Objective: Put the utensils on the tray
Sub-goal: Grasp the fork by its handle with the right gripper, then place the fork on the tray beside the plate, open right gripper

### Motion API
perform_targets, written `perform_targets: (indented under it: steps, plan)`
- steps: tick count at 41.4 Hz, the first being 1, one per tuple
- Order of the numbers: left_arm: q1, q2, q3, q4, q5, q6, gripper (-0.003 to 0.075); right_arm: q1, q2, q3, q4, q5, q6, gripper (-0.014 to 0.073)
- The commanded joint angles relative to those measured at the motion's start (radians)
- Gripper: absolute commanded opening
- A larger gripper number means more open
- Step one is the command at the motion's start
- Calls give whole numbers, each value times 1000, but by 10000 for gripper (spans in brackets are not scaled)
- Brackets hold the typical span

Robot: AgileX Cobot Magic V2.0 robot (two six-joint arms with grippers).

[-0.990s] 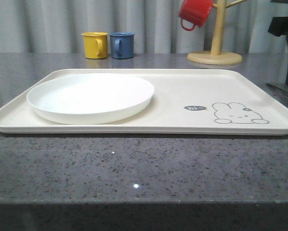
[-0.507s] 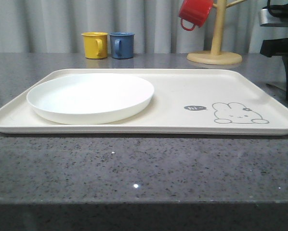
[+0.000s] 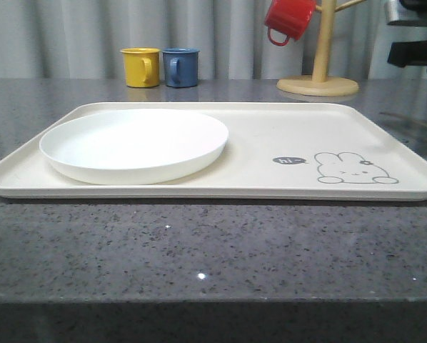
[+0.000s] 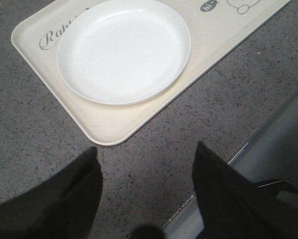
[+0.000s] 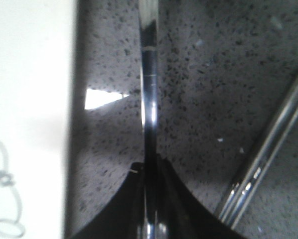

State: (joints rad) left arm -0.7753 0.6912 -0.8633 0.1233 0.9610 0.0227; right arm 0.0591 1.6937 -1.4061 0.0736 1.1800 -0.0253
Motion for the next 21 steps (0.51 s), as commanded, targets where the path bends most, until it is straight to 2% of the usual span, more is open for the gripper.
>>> perform_targets:
  steps: [1, 5, 11, 21]
  plan:
    - [-7, 1, -24, 8, -64, -10, 386, 28, -72, -79, 20, 63, -3, 15]
    - [-7, 1, -24, 8, -64, -10, 386, 110, -73, -134, 22, 113, 25, 17]
    - [-7, 1, -24, 8, -64, -10, 386, 246, -59, -187, 11, 116, 121, 17]
    - [-7, 1, -24, 8, -64, -10, 386, 389, 18, -241, -44, 95, 423, 17]
